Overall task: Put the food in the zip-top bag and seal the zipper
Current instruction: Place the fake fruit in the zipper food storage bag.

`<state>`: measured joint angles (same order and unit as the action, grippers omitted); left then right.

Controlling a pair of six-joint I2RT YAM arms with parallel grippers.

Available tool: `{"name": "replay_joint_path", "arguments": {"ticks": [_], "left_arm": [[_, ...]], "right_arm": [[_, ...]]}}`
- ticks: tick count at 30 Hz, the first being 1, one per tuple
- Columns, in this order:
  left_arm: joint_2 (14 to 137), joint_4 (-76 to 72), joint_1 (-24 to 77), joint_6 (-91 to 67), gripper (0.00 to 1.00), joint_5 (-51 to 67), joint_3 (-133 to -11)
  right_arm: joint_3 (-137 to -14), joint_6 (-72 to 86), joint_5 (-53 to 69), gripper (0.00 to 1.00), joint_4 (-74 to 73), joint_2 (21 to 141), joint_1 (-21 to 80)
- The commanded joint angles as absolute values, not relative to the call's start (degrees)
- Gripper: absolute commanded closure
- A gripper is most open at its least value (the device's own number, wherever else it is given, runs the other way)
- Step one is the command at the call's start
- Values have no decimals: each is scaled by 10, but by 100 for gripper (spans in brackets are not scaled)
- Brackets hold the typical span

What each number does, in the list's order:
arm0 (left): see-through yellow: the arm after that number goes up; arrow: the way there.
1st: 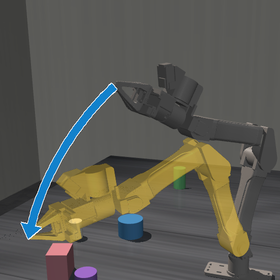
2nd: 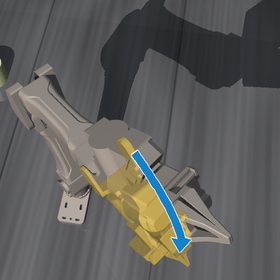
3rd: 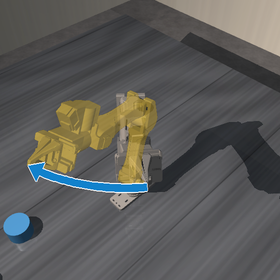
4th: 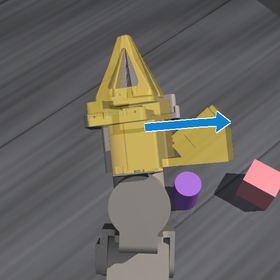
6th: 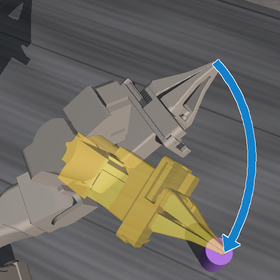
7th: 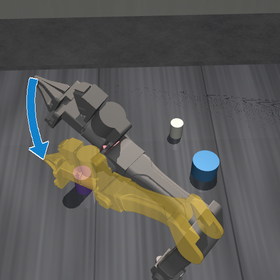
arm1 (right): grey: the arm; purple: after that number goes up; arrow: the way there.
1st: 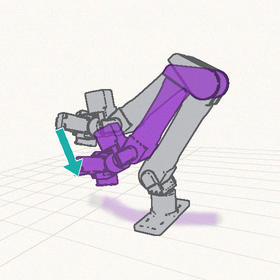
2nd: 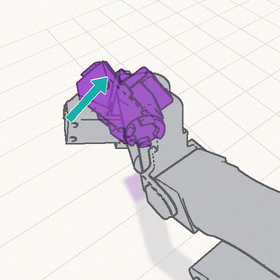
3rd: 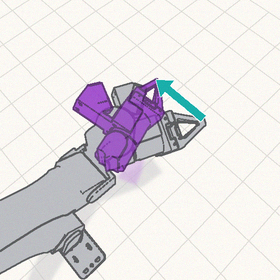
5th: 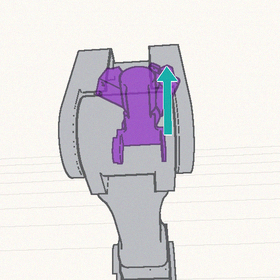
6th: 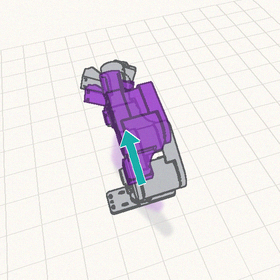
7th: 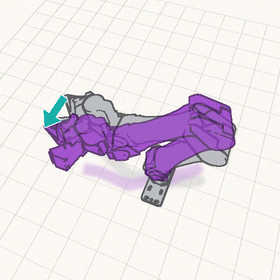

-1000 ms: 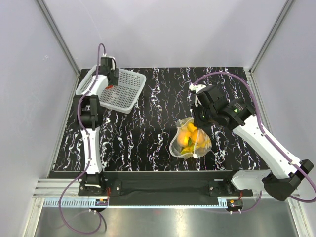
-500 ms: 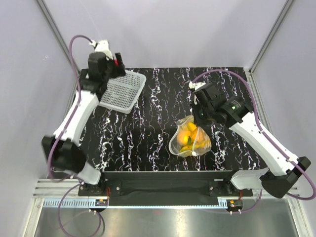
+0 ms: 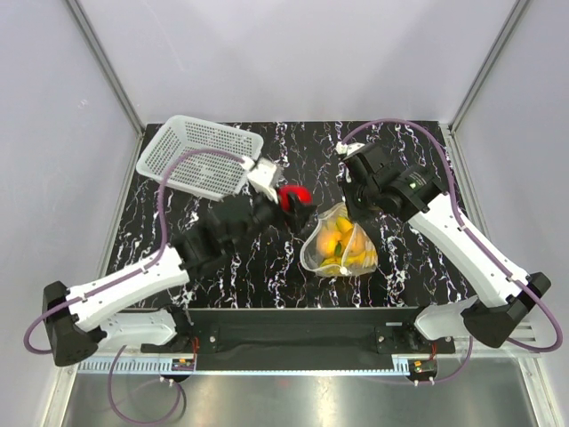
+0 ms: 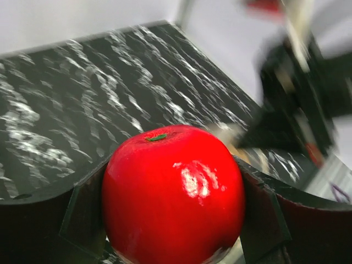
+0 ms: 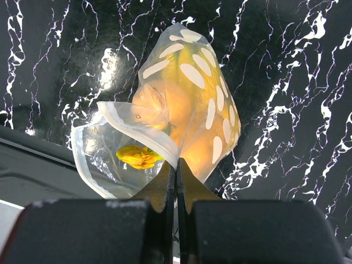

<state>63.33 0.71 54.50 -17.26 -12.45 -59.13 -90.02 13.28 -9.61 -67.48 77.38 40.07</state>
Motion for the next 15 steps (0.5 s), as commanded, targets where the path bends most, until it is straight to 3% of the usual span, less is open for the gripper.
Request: {"name": "replay_joint_path", "arguments": {"ticks": [1,7,15], "left_arm": [[608,-123,607,-208,51,-186,-539],[691,-170,681,-228,51,-185,-533],[788,-154,679,-284,50,-164,-571]], "right_arm": [[-933,133,-107,100,-672,777,403],[-940,131,-101,100,-669,776,403],[-938,130,-98,100,-673,766,403]]}}
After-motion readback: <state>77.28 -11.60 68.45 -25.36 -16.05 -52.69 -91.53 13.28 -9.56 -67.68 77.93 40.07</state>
